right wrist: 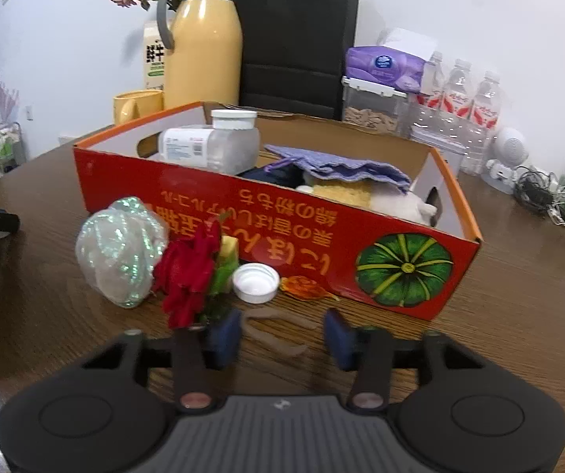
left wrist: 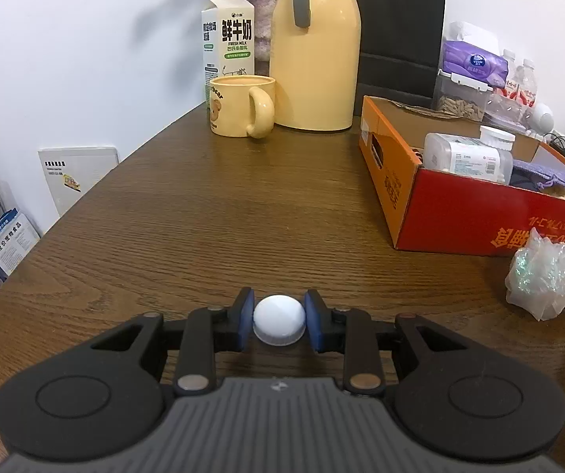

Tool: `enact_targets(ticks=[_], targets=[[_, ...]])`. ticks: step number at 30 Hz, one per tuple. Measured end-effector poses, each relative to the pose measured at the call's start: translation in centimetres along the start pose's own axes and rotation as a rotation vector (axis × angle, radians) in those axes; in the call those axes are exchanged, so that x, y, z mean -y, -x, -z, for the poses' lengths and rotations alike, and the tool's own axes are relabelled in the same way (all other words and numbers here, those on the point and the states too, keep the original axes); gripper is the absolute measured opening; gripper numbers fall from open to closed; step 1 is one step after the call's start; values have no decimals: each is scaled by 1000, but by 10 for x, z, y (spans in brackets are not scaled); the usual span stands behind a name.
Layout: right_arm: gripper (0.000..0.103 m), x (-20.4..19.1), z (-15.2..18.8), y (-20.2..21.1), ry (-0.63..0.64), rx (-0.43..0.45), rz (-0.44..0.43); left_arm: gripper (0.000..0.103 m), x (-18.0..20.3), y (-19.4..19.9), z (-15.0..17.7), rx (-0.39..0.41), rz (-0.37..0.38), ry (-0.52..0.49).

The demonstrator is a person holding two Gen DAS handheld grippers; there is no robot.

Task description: Organize objects

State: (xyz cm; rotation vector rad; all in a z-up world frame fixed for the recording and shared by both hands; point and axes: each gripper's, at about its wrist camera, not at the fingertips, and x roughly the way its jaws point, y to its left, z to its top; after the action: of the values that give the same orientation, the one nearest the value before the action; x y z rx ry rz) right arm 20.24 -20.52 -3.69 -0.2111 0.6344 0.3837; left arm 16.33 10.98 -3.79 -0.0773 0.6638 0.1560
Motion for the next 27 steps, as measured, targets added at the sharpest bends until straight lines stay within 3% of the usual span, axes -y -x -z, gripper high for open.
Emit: enact_targets(ticks=[3,6,9,19,27], targets=[[31,-1,1,0,5,8,-22,29,0,0,0,3,-3,0],[11,-1,2,0,-3,11,-37,29,1,0,0,5,-5,0],[5,-2,3,1,-4,16,-35,29,1,0,1,7,-6,3],[1,7,4,18,-62,87,-23,29,3,2,1,5,14,5],[1,7,-3,39,-50,146,-31,29,27,24,-13,77,74,-38]])
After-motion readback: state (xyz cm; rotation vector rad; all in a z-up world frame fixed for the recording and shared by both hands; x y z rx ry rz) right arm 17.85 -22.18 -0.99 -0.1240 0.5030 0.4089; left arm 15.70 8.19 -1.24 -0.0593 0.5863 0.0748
